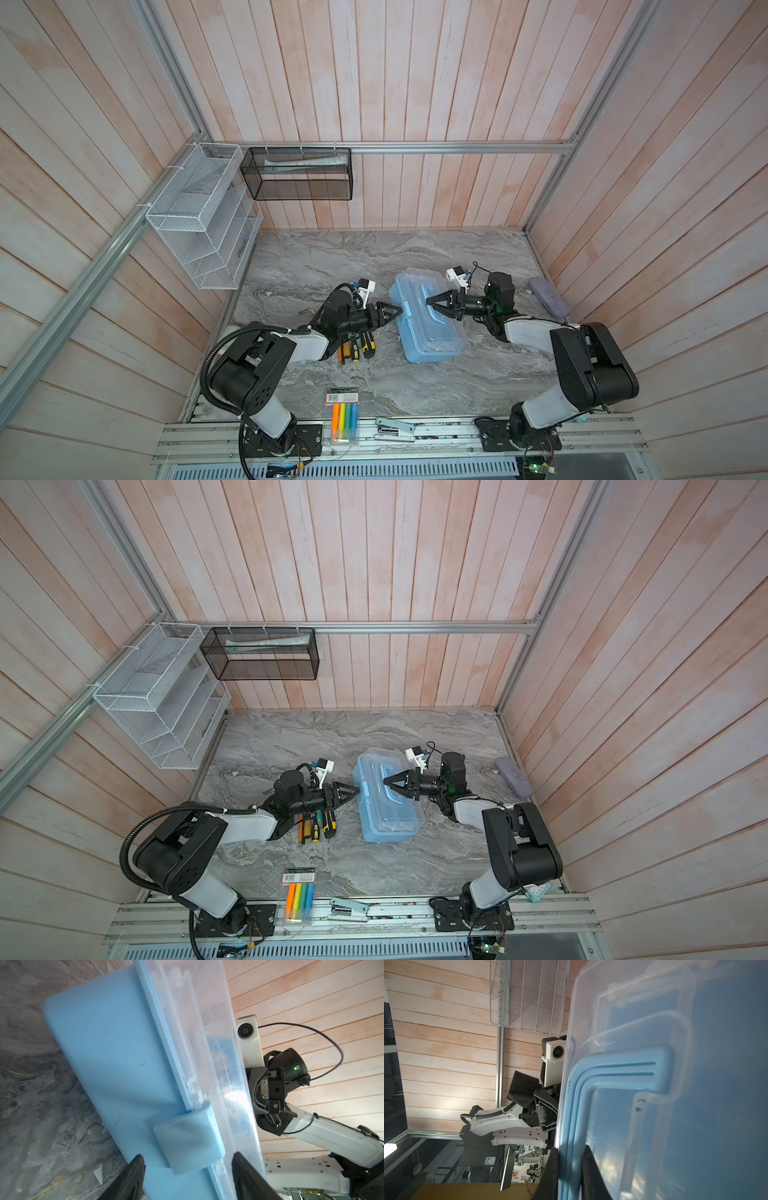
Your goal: Pack the tool kit
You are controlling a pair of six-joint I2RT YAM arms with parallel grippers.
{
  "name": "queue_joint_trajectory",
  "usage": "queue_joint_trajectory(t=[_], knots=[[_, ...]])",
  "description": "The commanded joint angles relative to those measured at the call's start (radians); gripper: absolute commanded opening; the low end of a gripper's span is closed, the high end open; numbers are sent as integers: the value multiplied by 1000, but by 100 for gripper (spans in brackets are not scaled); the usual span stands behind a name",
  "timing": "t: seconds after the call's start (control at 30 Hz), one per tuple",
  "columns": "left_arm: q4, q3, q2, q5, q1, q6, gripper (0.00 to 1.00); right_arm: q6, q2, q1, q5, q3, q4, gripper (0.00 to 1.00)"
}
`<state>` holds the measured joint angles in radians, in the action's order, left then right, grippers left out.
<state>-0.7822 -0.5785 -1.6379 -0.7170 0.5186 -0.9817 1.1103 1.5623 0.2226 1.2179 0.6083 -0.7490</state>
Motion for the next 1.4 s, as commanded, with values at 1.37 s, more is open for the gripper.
queue_joint_trajectory(t=[1.37], knots=[[-462,-133,-229,-212,41,-220,68,-72,162,97,-53,-15,-80,0]])
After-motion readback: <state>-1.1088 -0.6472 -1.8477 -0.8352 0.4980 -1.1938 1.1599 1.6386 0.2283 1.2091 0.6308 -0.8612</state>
